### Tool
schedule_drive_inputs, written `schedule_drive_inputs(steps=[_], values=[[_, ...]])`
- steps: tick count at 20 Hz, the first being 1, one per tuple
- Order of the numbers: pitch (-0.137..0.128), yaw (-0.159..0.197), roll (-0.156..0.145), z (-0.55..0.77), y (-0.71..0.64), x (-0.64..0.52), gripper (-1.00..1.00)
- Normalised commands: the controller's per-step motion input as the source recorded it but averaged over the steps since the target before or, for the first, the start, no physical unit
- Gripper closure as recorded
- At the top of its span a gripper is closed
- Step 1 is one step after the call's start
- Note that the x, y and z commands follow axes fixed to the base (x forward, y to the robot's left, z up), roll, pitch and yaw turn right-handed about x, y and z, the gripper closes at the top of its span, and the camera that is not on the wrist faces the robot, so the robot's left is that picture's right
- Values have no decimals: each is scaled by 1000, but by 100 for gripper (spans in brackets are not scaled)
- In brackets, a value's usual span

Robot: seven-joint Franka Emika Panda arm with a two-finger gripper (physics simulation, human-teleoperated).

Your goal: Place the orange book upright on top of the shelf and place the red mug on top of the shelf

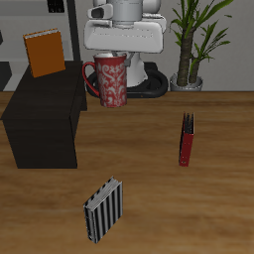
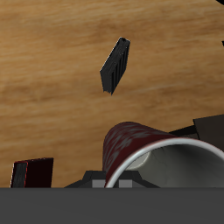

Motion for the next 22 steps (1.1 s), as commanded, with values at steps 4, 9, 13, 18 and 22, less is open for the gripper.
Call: schedule_drive_inputs(steps=[4, 9, 13, 18, 22], values=[[69, -74, 28, 169, -418, -113, 100], [17, -36, -10, 140, -368, 4, 100], [-4, -1, 28, 160, -134, -29, 100], [67, -60, 66, 244, -377, 137, 100], [93, -28, 25, -70, -341, 289, 100]])
